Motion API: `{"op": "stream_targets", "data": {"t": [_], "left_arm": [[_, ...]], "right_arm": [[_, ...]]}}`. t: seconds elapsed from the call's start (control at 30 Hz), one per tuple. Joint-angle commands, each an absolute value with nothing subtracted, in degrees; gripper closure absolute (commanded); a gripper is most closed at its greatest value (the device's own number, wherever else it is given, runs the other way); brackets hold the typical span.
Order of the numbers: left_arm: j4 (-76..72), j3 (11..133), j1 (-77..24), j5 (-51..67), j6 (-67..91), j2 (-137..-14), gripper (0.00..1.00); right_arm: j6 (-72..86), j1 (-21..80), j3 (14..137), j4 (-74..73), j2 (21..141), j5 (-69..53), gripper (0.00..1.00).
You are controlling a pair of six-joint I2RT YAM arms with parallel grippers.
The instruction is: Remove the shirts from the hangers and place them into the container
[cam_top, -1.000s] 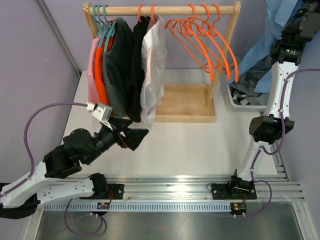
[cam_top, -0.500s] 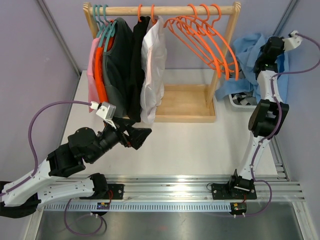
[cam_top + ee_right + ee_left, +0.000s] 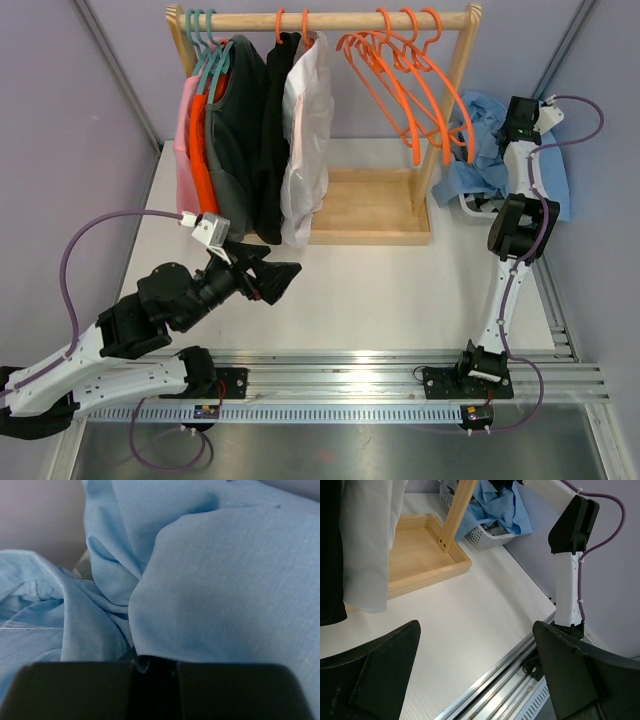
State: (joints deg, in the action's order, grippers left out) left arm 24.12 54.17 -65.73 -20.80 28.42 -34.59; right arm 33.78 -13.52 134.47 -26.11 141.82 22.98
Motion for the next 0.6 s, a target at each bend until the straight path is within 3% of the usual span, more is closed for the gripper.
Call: {"op": "stream_targets", "data": {"t": [0.0, 0.07, 0.17, 0.23, 0.27, 0.4, 0.57], "left_arm": [[20.2, 53.5, -65.9, -20.7, 29.1, -33.7, 0.01], [19.8, 53.2, -65.9, -20.4, 29.3, -33.7, 0.01], [19.7, 52.9, -65.9, -20.1, 29.4, -33.5, 0.01], [19.9, 52.8, -66.0, -20.1, 29.4, -33.2, 0.01], [20.0, 52.9, -65.9, -20.1, 29.3, -33.1, 0.01], [20.0, 52.6, -65.9, -20.3, 29.4, -32.3, 0.01], [20.1, 52.0, -65.9, -20.5, 29.7, -31.6, 0.01]], "right_arm": [[31.4, -12.7, 136.0, -41.4, 146.2, 21.8, 1.0], [30.5, -12.7, 137.7, -44.9, 148.9, 20.6, 0.94], [29.8, -12.7, 139.4, -48.6, 150.2, 18.5, 0.74], [29.2, -12.7, 137.6, -47.5, 148.4, 16.4, 0.55], [28.8, -12.7, 137.2, -47.0, 147.6, 15.9, 0.32], [28.0, -12.7, 135.3, -43.2, 141.5, 15.0, 0.01], [25.7, -12.6, 125.7, -25.7, 126.7, 12.8, 0.01]]}}
